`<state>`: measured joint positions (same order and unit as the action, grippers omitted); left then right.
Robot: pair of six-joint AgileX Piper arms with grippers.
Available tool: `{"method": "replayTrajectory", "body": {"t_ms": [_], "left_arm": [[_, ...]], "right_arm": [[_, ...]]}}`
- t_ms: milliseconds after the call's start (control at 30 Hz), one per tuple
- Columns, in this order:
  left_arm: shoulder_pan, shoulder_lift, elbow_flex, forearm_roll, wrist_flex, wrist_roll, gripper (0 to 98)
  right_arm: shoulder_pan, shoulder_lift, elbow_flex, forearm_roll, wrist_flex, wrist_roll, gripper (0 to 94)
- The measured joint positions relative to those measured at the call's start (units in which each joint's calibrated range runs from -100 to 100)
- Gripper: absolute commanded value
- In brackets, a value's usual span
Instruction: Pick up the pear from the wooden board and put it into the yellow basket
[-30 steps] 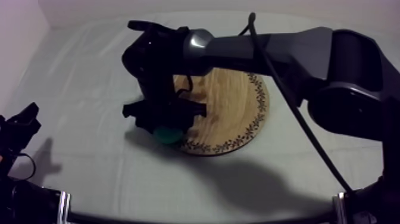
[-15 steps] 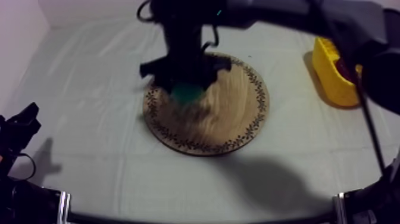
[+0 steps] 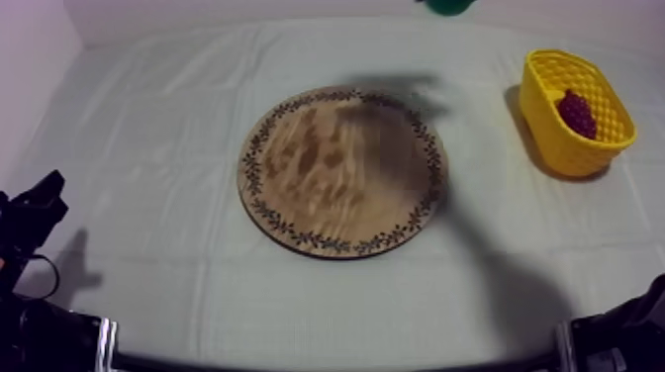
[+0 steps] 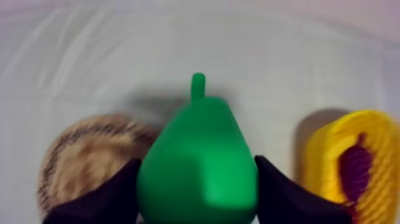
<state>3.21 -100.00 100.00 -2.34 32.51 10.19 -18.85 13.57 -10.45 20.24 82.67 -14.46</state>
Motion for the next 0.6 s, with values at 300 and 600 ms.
{"method": "replayTrajectory", "body": {"t_ms": [300, 600], "left_arm": [[0.00, 0.00, 0.00, 0.00, 0.00, 0.00, 0.1], [0.00, 0.00, 0.00, 0.00, 0.00, 0.00, 0.1]], "right_arm": [[10.39, -6.24, 9.11, 3.77, -11.43, 4.74, 38.0], [17.35, -7.79, 19.23, 6.16, -19.69, 5.89, 39.2]]}}
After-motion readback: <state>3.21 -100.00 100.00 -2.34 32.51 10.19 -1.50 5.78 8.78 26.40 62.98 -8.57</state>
